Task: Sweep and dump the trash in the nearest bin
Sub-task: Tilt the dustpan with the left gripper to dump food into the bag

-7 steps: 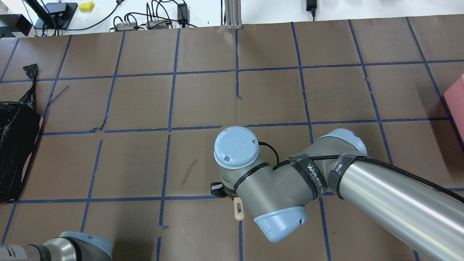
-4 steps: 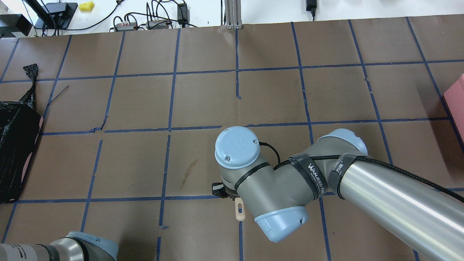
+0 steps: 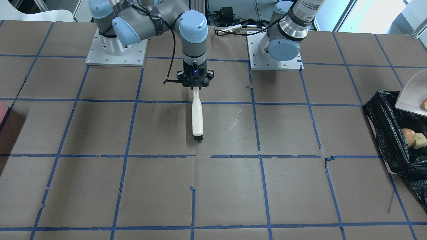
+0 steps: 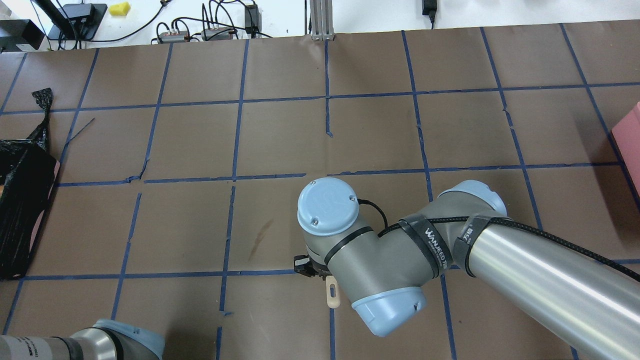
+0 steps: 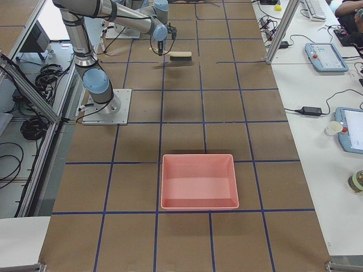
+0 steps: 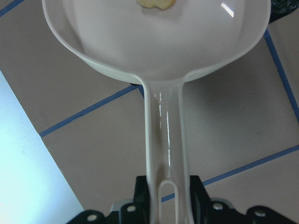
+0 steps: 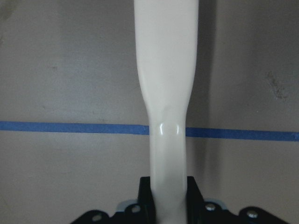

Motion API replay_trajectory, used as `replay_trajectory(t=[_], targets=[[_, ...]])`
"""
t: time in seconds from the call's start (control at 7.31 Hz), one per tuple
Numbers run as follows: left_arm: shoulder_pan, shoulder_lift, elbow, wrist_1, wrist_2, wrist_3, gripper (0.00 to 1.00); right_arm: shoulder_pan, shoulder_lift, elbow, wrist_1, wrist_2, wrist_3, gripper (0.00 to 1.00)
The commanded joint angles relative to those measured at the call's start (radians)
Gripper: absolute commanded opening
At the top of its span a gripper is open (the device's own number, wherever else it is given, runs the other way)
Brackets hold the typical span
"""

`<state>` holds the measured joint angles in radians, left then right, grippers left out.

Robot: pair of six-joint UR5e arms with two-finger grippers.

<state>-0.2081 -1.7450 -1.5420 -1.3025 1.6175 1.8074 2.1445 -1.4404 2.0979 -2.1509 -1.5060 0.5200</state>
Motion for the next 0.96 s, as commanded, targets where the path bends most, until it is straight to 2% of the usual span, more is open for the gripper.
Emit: replay_trajectory(t=[0.0, 0.27, 0.41, 0.55, 0.82], targets=[[-0.001, 0.012, 0.006, 0.023, 0.085, -0.013, 0.0, 0.0, 0.0, 0.014, -0.004, 0.001, 0.0, 0.19], [-0.013, 0.033, 0.01, 0.034, 0.113, -0.017, 0.0, 0.003, 0.005, 0.014, -0.01, 0.003, 0.003, 0.19], [-0.02, 0.057, 0.008, 0.041, 0.155, -0.017, 0.0, 0.002, 0.008, 0.016, -0.012, 0.003, 0.003, 0.19], [-0.039, 0.077, 0.008, 0.04, 0.174, -0.017, 0.0, 0.002, 0.006, 0.014, -0.014, 0.004, 0.005, 0.22], [-0.051, 0.09, 0.008, 0.046, 0.173, -0.016, 0.0, 0.0, 0.008, 0.011, -0.009, 0.004, 0.003, 0.65]])
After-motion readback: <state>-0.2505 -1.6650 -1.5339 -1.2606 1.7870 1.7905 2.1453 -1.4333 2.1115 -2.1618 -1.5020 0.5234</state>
